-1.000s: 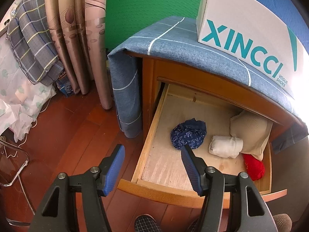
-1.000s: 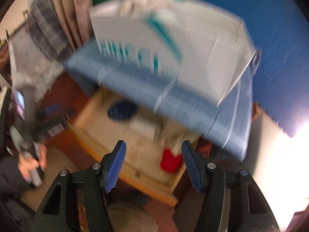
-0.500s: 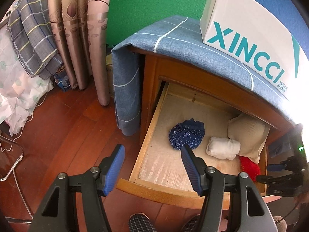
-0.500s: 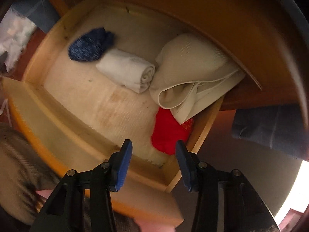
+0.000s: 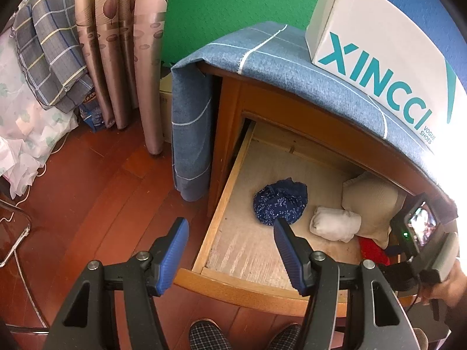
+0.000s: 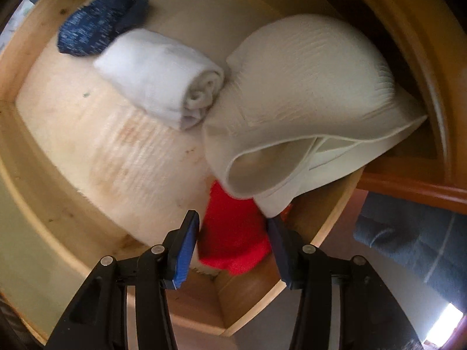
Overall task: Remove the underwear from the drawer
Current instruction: 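Move the right gripper back down into the open drawer, then grasp the red sock with the right gripper and lift it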
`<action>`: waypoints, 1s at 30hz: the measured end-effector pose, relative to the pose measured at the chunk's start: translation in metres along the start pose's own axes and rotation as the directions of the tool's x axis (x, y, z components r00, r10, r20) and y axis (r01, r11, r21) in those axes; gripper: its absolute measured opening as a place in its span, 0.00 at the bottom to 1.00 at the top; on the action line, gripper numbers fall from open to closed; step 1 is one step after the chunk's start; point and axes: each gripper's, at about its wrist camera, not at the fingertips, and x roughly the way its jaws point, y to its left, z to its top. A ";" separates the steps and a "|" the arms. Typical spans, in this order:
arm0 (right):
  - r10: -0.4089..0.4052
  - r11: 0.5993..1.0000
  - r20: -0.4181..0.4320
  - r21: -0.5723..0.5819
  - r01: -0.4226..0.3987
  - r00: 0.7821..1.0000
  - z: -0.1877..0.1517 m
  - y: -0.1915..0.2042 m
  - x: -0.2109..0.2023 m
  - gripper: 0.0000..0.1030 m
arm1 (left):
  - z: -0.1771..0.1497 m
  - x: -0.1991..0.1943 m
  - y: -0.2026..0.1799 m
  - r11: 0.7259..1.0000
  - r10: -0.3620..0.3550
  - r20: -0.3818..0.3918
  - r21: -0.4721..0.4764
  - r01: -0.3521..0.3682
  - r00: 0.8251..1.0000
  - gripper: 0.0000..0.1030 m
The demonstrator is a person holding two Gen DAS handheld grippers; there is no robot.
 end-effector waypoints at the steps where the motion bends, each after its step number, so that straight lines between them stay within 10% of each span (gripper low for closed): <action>1: 0.003 1.000 -0.004 0.004 -0.003 1.000 0.001 -0.002 0.004 0.46 | 0.000 0.001 0.001 1.000 -0.002 -0.001 -0.004 0.002 1.000 0.60; 17: 0.002 1.000 -0.026 -0.008 -0.003 1.000 0.019 0.003 0.023 0.43 | 0.001 0.005 0.002 1.000 -0.006 -0.018 -0.015 0.006 1.000 0.60; 30: 0.270 0.949 -0.010 0.172 -0.265 0.963 -0.014 0.004 0.012 0.31 | 0.000 0.005 0.001 1.000 -0.008 -0.018 -0.008 0.008 1.000 0.60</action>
